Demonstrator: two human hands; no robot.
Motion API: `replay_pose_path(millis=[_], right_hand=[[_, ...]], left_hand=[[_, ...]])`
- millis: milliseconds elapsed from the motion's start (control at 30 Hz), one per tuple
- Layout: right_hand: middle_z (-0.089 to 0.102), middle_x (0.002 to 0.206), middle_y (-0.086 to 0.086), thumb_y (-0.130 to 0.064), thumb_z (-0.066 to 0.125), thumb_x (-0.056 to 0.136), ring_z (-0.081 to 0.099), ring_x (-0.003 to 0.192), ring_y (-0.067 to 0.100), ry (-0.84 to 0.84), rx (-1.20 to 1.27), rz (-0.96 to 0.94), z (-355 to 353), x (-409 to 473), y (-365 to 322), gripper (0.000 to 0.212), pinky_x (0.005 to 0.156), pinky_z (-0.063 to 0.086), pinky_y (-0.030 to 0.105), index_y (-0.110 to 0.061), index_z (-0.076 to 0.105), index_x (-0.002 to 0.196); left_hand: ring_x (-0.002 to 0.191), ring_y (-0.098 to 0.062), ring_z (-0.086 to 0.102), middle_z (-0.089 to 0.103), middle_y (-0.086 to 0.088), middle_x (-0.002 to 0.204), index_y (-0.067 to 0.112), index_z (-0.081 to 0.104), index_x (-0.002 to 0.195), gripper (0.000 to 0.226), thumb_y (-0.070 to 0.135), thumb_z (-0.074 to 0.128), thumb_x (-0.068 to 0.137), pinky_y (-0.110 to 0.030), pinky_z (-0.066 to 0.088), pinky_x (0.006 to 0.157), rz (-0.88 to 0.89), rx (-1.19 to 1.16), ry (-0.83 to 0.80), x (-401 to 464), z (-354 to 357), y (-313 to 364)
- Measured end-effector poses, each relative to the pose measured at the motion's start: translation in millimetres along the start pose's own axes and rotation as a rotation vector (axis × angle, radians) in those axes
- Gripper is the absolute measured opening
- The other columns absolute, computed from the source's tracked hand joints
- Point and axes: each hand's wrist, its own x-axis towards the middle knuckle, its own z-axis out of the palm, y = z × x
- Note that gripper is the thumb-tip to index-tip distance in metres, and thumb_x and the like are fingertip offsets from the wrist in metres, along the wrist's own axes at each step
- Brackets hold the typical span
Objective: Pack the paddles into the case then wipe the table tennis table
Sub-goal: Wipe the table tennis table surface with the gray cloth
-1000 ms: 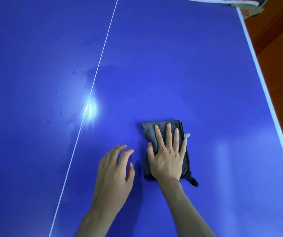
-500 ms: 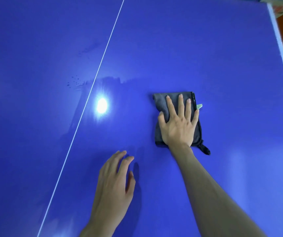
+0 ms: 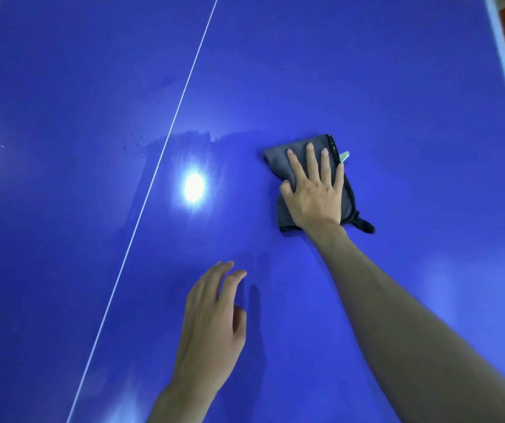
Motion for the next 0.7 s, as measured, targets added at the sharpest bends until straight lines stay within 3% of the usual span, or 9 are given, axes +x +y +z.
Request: replay_pose_path(millis=[167, 700], right_hand=[[0.022, 0.171, 0.004, -0.05, 0.025, 0.097, 0.011, 0.159, 0.031, 0.041, 0.003, 0.029, 4.6, -96.6, -12.7, 0.067, 0.127, 0.007, 0.058, -0.035, 0.027, 0.163], [0.026, 0.17, 0.006, -0.044, 0.041, 0.096, 0.017, 0.158, 0.031, 0.026, -0.011, 0.151, 11.5, -395.0, -55.4, 0.068, 0.127, 0.014, 0.058, -0.033, 0.03, 0.162]], left_hand=[[0.139, -0.021, 0.047, 0.05, 0.002, 0.146, 0.019, 0.056, 0.136, 0.054, 0.002, 0.068, 0.086, -0.041, 0.046, 0.109, 0.056, 0.008, 0.004, -19.1, -7.5, -0.6], [0.13, -0.026, 0.052, 0.055, -0.004, 0.138, 0.016, 0.06, 0.129, 0.043, 0.007, 0.07, 0.088, -0.046, 0.05, 0.099, 0.17, 0.067, 0.001, -161.2, -29.4, -42.9]])
